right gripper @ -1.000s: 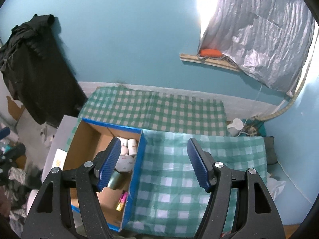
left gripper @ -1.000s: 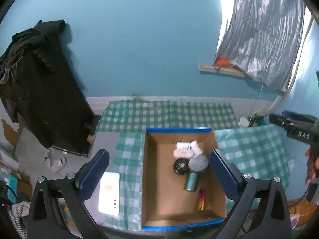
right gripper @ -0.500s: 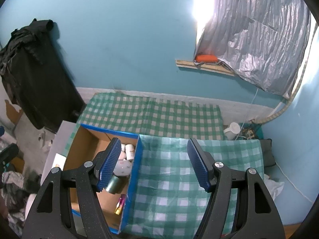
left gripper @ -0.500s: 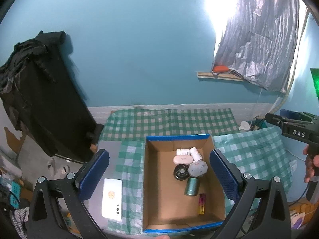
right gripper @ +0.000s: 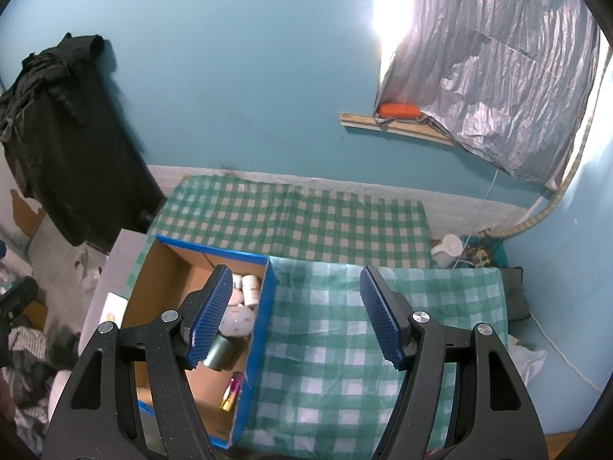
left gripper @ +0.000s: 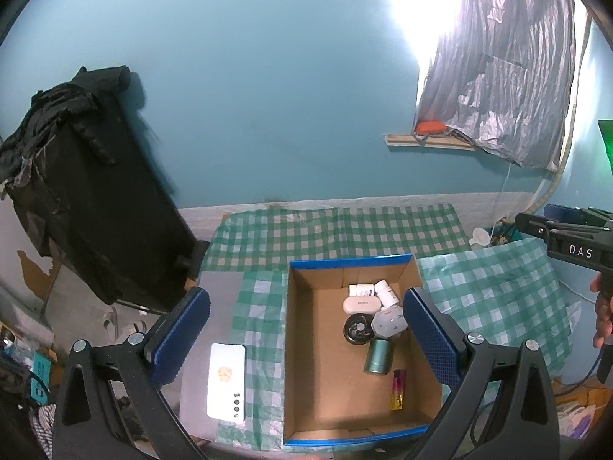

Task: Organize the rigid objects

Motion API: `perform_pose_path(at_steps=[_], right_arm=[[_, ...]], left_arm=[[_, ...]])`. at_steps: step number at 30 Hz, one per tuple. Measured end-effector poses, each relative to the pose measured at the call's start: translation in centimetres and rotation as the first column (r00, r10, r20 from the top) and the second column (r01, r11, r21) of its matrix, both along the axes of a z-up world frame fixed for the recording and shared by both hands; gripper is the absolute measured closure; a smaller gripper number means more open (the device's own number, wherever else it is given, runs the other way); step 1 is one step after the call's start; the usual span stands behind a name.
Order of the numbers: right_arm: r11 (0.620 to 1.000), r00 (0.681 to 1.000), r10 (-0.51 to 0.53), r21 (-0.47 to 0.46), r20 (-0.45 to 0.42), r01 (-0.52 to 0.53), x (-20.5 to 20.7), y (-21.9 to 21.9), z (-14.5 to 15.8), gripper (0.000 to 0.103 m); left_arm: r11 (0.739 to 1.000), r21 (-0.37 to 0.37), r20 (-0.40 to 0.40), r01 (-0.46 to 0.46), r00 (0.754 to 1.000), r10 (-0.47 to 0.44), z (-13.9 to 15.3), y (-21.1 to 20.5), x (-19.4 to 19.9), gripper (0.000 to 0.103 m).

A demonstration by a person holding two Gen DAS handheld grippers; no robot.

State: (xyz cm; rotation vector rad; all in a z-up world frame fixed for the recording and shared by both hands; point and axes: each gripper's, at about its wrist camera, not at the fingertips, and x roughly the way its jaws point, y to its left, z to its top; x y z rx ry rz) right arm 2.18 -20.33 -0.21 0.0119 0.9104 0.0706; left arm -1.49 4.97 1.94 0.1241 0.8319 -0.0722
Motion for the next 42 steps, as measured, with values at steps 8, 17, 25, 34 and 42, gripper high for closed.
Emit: perform_pose_path(at_steps=[8, 17, 25, 34, 42], right_arm=[[1.000, 1.000, 0.002, -0.002, -0.002, -0.002, 0.00, 0.00, -0.04, 0.035], [1.000, 1.000, 0.001, -0.001, -0.001, -0.001, 0.04, 0.07, -0.01, 0.035], [1.000, 1.000, 0.004, -0.006, 0.004, -0.004, 0.13, -0.22, 0.09, 0.035], [1.000, 1.000, 0.005, -0.006, 0.003, -0.005, 0.16, -0.19, 0.11, 0.035], [1.000, 1.000, 0.004, -0.007, 0.006, -0.004, 0.13, -0.19, 0.09, 0.035]], left_arm=[[1.000, 0.005, -0.004, 0.002, 1.000, -0.002, -0.02, -0.13, 0.30, 0.001], [1.000, -0.007, -0.006, -0.001, 1.000, 0.001, 0.12, -0.25, 0.38, 0.001], [1.000, -0.008, -0.010, 0.001, 1.000, -0.001, 0.11, -0.41, 0.52, 0.001], [1.000, -0.001, -0.014, -0.004, 1.000, 0.004, -0.11, -0.43, 0.55, 0.001], [1.000, 0.006, -0.022, 0.002, 1.000, -0.002, -0.39, -0.54, 0.75, 0.001]])
